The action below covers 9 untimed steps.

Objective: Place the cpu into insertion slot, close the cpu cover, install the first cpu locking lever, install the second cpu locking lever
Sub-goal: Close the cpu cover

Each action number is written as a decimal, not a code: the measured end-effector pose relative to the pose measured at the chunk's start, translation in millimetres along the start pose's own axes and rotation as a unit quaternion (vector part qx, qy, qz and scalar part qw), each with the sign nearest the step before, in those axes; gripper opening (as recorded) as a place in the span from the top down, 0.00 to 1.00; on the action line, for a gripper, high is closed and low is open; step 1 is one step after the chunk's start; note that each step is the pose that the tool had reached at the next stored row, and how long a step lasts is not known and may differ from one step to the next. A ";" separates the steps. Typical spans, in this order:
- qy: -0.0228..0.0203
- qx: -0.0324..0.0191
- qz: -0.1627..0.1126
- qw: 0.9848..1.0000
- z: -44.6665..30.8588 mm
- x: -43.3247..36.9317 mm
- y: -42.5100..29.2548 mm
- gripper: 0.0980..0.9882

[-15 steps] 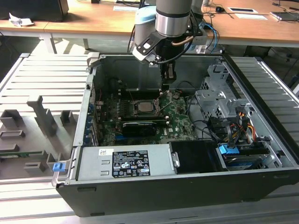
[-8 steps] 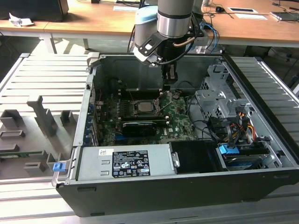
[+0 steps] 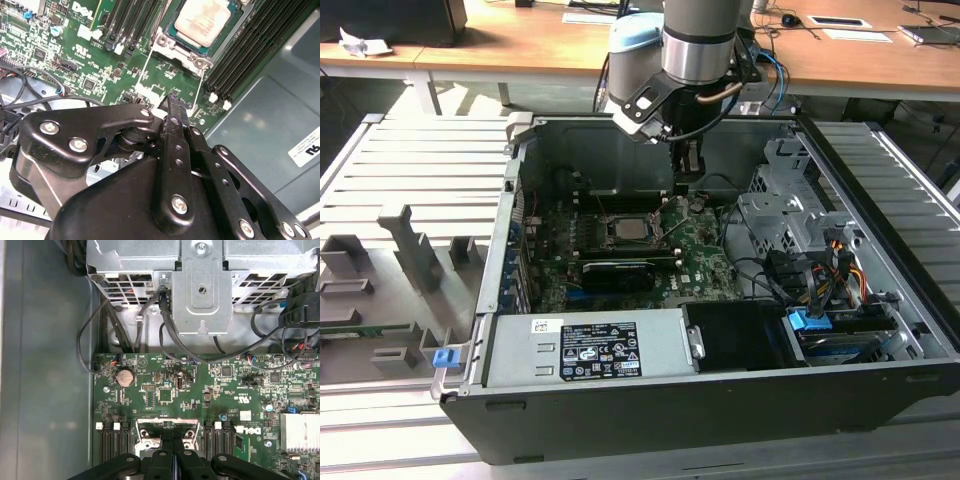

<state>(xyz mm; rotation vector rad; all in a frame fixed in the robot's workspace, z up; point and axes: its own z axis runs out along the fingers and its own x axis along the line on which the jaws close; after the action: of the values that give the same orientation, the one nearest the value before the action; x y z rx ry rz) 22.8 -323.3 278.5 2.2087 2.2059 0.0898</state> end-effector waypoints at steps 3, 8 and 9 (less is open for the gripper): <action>0.000 0.000 0.000 1.000 0.6 0.0 2.9 0.99; 0.000 0.000 0.000 1.000 1.9 0.0 11.7 0.99; 0.000 0.000 0.000 1.000 2.2 0.0 13.3 0.99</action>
<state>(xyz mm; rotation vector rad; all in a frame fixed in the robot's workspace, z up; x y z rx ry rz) 36.2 -323.3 277.0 2.2087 2.2059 0.0898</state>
